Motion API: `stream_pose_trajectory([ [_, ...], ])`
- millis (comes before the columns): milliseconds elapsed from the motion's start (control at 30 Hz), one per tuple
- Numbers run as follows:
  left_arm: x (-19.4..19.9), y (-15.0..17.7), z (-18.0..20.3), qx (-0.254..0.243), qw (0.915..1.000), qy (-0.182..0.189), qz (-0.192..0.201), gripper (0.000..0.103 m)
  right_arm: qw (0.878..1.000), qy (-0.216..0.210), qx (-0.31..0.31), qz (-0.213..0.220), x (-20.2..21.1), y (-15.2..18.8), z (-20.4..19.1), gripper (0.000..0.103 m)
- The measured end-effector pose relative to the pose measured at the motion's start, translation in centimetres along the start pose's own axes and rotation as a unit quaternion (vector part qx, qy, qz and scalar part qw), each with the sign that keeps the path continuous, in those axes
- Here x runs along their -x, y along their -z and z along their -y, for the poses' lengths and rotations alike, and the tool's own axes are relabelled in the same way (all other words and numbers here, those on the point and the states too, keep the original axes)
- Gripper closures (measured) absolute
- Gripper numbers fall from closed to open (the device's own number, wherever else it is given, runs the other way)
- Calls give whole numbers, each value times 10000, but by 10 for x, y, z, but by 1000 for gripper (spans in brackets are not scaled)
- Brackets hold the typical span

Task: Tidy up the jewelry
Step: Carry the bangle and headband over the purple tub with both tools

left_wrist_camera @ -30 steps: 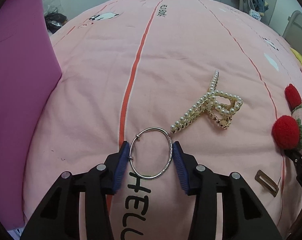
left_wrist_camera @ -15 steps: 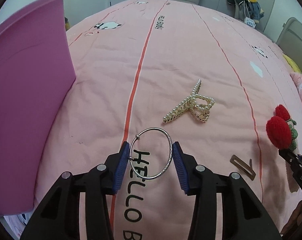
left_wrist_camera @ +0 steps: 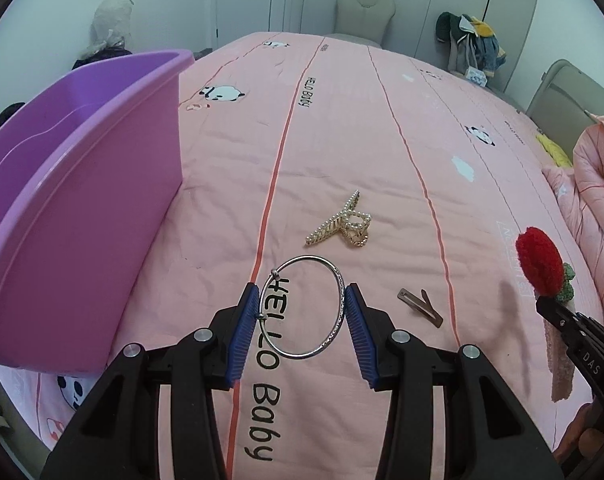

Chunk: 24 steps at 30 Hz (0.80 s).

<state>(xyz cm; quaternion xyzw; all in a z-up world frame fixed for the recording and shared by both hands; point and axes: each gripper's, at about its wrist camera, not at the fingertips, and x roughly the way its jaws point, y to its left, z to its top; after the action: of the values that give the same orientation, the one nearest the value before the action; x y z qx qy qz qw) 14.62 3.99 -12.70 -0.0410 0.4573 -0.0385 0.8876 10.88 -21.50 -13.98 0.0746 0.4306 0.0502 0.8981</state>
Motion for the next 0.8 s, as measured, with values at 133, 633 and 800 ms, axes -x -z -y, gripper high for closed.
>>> stream_pose_trajectory([
  [133,31,3,-6,47,9998,29,198,60,9997,-96,134,174,26,1,-18,91],
  [633,134,-3,-70,372,9949,-286,897,60,9888,-1045,809,689,88,-24,-135,91],
  [800,161,-16,-105,537,9913,-574,1055,60,9794,-1493,1121,764,97,-43,-192,91],
])
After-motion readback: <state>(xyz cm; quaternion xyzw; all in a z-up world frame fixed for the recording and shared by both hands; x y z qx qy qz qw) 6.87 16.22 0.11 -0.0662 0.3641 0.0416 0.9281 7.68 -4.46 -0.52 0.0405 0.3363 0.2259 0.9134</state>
